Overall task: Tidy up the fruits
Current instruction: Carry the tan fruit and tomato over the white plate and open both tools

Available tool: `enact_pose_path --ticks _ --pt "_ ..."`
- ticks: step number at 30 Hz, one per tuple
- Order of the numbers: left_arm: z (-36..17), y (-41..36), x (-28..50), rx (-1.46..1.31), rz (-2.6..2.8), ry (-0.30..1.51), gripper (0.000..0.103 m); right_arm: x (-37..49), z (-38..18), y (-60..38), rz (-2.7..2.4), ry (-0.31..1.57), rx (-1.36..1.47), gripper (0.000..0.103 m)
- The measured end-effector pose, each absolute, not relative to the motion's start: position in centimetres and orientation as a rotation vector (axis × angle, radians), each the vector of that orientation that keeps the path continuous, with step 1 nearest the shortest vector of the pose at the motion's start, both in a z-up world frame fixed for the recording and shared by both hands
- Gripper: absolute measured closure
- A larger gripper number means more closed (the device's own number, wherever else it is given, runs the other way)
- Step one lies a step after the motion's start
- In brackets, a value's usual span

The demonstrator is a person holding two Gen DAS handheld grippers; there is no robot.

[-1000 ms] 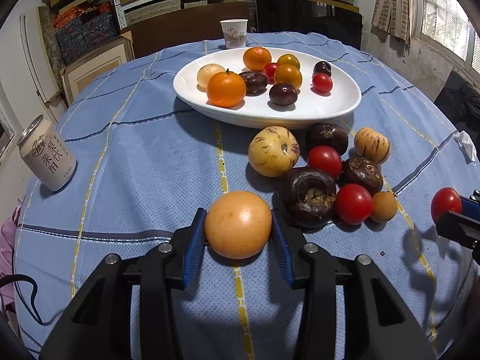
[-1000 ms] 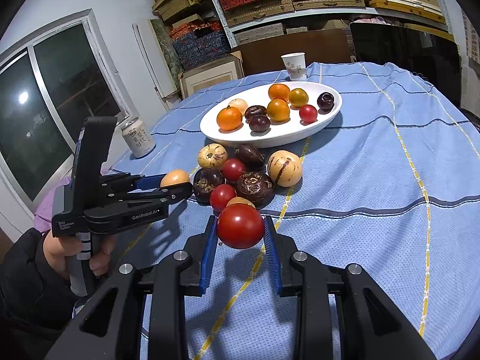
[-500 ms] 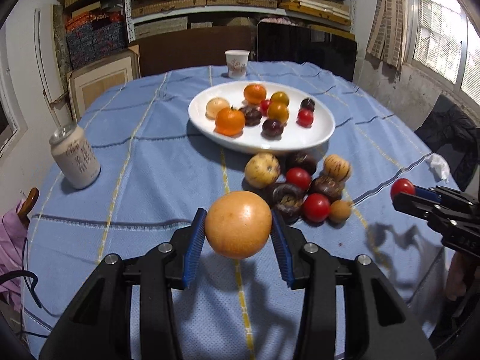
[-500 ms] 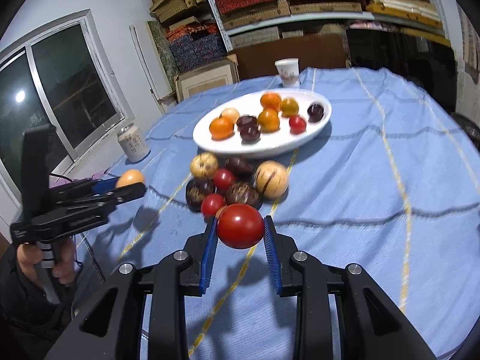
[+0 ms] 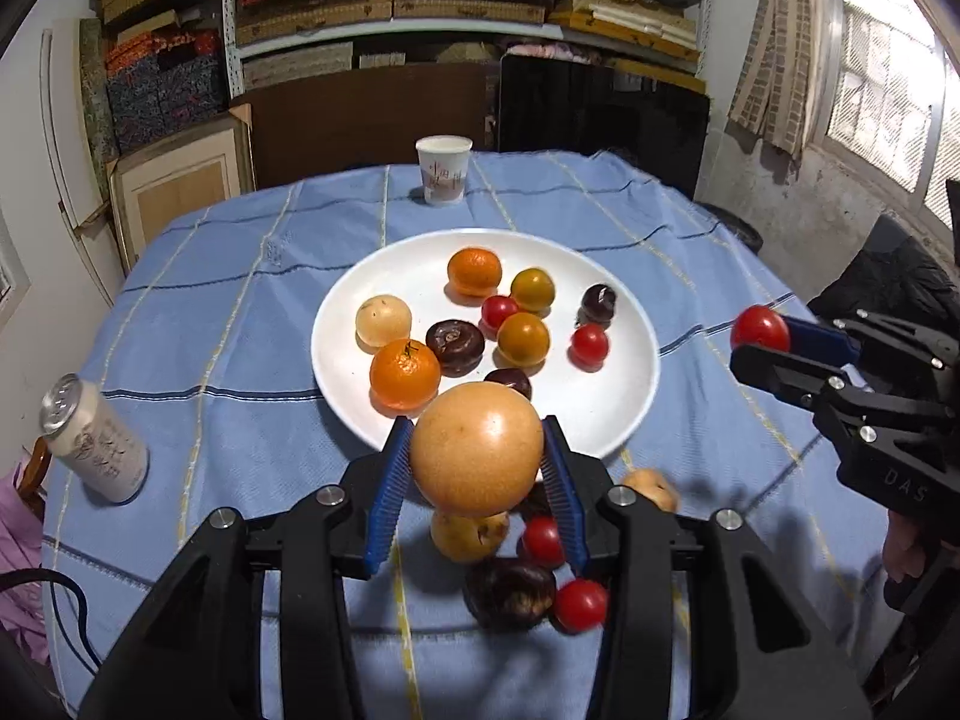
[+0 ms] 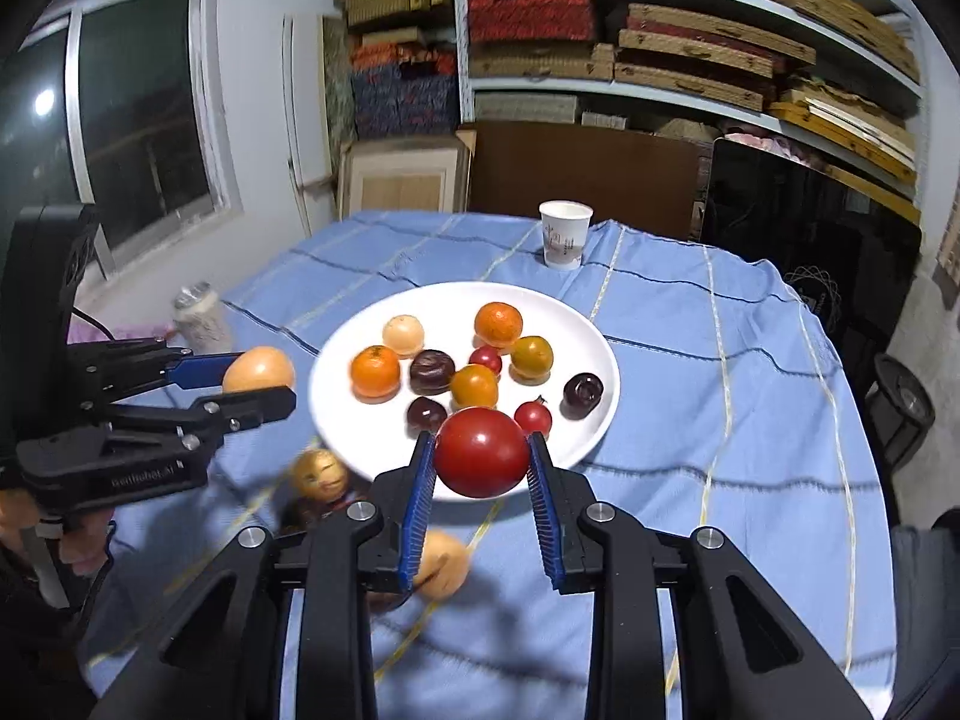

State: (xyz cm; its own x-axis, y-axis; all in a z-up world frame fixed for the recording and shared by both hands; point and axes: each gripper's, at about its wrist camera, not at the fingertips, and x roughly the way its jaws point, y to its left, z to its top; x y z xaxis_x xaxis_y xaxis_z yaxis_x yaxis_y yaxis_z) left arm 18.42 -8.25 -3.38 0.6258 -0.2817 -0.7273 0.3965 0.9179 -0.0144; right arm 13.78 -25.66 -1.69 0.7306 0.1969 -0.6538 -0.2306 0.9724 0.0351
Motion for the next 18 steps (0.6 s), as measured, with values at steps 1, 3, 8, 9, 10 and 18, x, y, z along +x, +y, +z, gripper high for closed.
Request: enact_pose_path --ticks 1,3,8,9,10,18 --pt "-3.9 -8.5 19.0 0.157 -0.386 0.821 0.061 14.8 -2.2 -25.5 0.234 0.726 -0.060 0.072" --pt "-5.0 -9.1 20.3 0.167 -0.383 0.847 0.061 16.9 -3.3 -25.2 0.235 0.754 -0.067 0.072" --pt "-6.9 -10.0 22.6 0.180 -0.376 0.881 0.061 20.4 -5.9 -25.0 0.240 0.813 -0.048 0.072" --pt "-7.2 -10.0 23.0 0.176 -0.377 0.889 0.061 21.0 -6.4 -25.1 0.248 0.824 -0.035 0.072" --pt "-7.4 -9.9 23.4 0.169 -0.379 0.897 0.061 21.3 -6.6 -25.1 0.255 0.827 -0.029 0.070" --pt "-5.6 -8.3 22.7 0.094 -0.382 0.836 0.034 20.2 -5.6 -26.0 0.228 0.780 -0.013 0.047"
